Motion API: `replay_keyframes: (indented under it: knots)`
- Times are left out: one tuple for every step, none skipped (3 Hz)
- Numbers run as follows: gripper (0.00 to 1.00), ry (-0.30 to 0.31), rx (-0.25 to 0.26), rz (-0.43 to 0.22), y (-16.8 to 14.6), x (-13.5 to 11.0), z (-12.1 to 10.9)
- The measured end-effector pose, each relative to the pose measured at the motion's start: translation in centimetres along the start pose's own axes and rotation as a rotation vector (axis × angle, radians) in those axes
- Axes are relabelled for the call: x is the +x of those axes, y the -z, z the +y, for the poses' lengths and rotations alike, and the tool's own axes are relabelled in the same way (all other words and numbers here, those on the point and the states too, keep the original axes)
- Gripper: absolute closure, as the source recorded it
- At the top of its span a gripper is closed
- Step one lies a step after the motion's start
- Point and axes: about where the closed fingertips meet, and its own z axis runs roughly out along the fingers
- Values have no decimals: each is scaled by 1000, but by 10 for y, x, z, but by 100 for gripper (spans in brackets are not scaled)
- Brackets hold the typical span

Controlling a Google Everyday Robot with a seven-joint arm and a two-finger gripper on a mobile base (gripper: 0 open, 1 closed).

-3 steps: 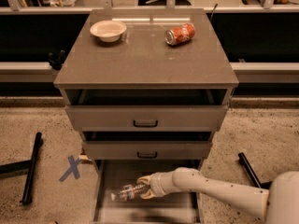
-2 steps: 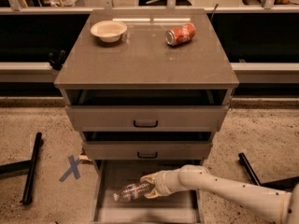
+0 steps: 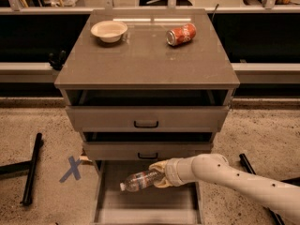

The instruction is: Pick water bottle from bottom drawer and place on counter

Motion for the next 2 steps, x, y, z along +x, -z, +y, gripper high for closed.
replay_keyframes:
  knots:
    - [100, 0, 0, 0, 0, 0, 0]
    - [100, 45, 36, -37, 30, -24, -8]
